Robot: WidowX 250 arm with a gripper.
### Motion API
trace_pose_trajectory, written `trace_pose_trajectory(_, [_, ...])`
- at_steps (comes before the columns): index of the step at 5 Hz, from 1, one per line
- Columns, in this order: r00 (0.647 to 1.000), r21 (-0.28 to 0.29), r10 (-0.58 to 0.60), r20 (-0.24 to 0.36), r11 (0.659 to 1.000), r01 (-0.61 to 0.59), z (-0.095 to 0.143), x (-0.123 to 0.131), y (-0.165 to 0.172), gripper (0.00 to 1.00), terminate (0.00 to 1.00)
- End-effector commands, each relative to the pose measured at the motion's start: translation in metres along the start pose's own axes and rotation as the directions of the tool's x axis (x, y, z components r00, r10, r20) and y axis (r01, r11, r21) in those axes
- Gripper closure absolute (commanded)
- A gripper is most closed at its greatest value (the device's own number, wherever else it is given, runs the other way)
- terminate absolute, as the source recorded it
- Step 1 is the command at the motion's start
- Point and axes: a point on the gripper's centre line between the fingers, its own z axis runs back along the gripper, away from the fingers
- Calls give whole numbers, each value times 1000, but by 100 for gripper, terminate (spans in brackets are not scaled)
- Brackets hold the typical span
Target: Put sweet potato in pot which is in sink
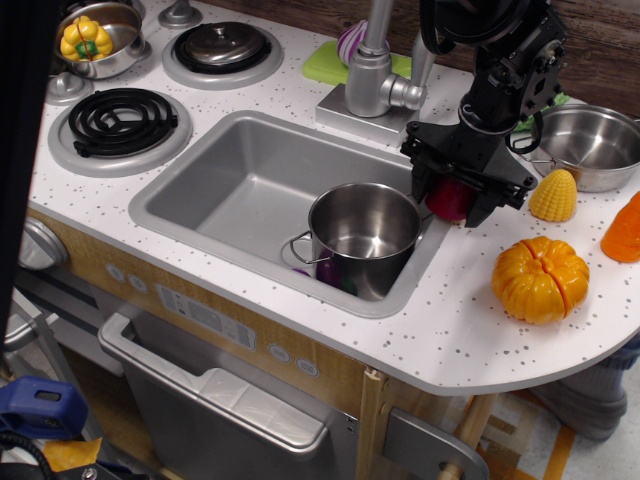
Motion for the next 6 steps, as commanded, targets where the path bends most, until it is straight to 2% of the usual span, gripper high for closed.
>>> trace_pose_trajectory(1, [993, 49, 40, 115, 998, -45, 59, 13, 22, 100, 0])
trace_pose_trajectory(2, [992, 89, 47, 115, 994, -57, 66, 5, 39, 100, 0])
trace_pose_trajectory(3, [990, 107, 69, 125, 991, -82, 57, -9, 58, 100, 0])
trace_pose_trajectory(4, [993, 68, 76, 93, 994, -82, 42, -16, 73, 100, 0])
trace_pose_trajectory(5, [993, 64, 63, 96, 996, -69, 28, -16, 77, 100, 0])
trace_pose_trajectory(6, [994, 39, 51, 94, 998, -55, 24, -17, 78, 0, 0])
